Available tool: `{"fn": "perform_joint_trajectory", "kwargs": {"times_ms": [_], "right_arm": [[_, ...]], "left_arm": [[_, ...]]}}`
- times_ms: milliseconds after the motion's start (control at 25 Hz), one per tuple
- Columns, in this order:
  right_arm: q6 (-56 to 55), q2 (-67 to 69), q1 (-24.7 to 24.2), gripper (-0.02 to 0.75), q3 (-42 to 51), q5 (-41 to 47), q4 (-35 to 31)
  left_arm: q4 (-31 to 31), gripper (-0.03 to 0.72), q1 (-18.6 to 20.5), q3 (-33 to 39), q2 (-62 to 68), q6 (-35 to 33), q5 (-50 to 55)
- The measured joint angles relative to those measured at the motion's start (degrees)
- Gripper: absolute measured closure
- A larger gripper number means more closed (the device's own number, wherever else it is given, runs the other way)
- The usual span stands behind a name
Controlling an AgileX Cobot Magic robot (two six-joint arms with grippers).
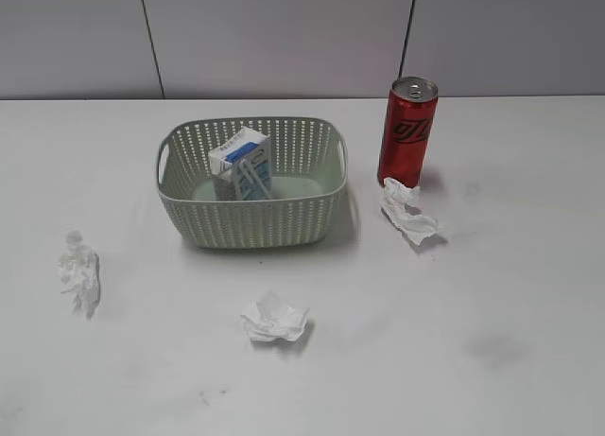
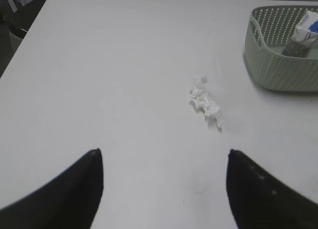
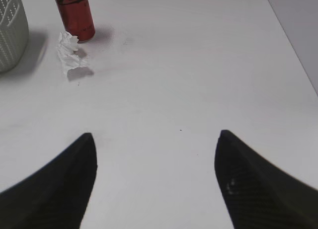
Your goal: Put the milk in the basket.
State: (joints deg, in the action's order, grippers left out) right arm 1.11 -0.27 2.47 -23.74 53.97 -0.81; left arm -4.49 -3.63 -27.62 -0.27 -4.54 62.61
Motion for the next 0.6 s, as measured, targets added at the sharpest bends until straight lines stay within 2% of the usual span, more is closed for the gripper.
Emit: {"fn": "perform_joint_trajectory", "kwargs": {"times_ms": [600], "right_arm": [[0.0, 0.0, 0.0, 0.15, 0.0, 0.0, 0.0]], "left_arm": [[0.05, 0.101, 0.0, 0.0, 0.0, 0.0, -0.3]]}}
